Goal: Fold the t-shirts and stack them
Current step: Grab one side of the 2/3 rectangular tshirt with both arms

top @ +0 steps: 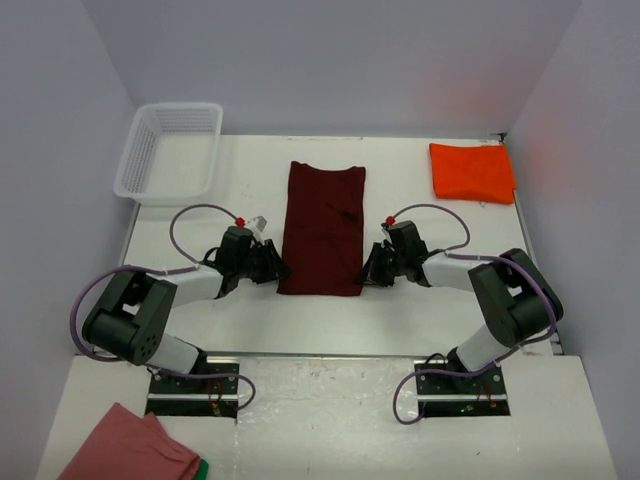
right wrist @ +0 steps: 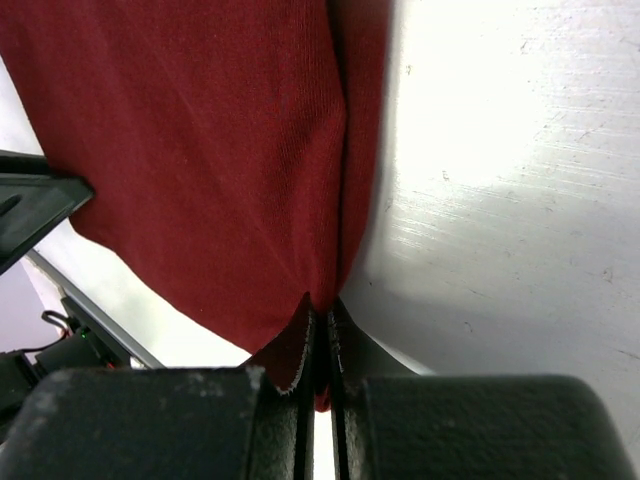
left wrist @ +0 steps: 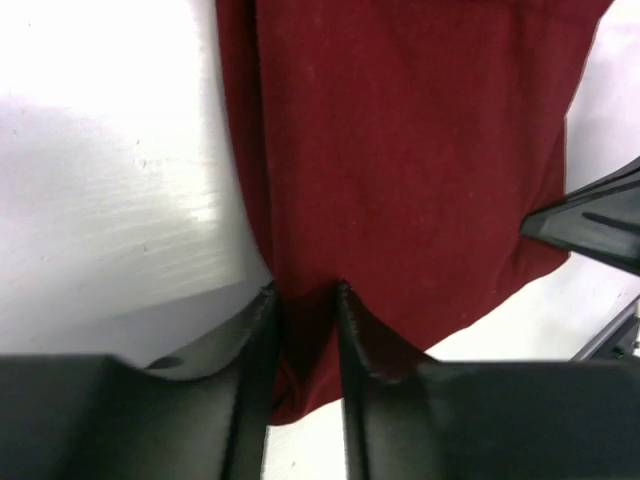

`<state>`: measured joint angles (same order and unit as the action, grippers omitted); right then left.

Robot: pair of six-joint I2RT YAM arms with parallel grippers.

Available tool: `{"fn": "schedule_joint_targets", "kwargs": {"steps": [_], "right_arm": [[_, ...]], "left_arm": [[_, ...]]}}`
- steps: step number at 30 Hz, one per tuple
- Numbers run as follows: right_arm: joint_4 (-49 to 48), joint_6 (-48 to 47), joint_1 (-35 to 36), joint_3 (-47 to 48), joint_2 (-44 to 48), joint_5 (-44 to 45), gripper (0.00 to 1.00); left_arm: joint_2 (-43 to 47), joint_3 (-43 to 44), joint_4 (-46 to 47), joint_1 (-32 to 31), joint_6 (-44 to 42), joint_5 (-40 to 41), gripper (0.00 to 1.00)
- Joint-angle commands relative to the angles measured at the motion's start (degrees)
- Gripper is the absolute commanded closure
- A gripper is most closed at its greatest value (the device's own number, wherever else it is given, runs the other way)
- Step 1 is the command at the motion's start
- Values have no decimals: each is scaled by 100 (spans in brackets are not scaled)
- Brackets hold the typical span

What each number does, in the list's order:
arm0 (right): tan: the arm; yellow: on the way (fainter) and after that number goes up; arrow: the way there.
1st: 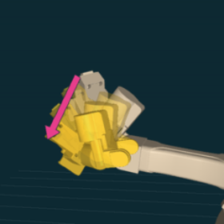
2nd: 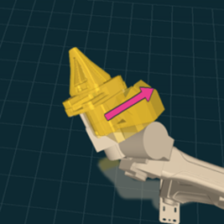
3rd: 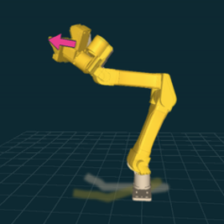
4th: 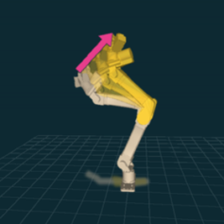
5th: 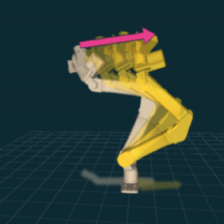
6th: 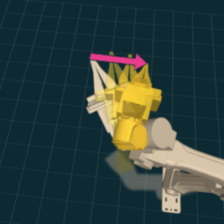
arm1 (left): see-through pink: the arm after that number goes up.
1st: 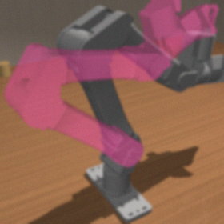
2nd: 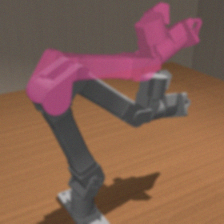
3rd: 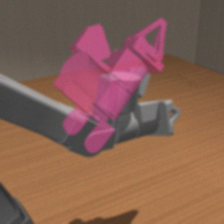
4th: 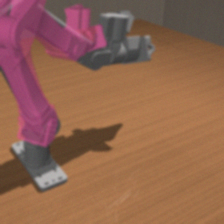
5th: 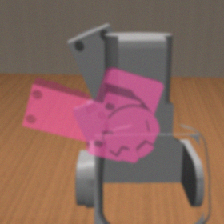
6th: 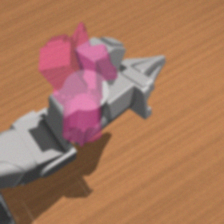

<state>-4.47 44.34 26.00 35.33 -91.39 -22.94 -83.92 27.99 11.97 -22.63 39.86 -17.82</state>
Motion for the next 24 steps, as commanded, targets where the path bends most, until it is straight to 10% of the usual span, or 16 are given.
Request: {"fn": "schedule_joint_targets", "kwargs": {"steps": [1, 4, 24], "right_arm": [[429, -127, 72, -70, 60, 316, 100], [429, -127, 98, -44, 87, 316, 100], [2045, -206, 1258, -360, 2441, 1107, 100]], "left_arm": [[-222, -267, -204, -57, 5, -159, 72], [-134, -364, -212, -57, 31, -282, 99], [3327, -1243, -1732, -540, 426, -872, 100]]}}
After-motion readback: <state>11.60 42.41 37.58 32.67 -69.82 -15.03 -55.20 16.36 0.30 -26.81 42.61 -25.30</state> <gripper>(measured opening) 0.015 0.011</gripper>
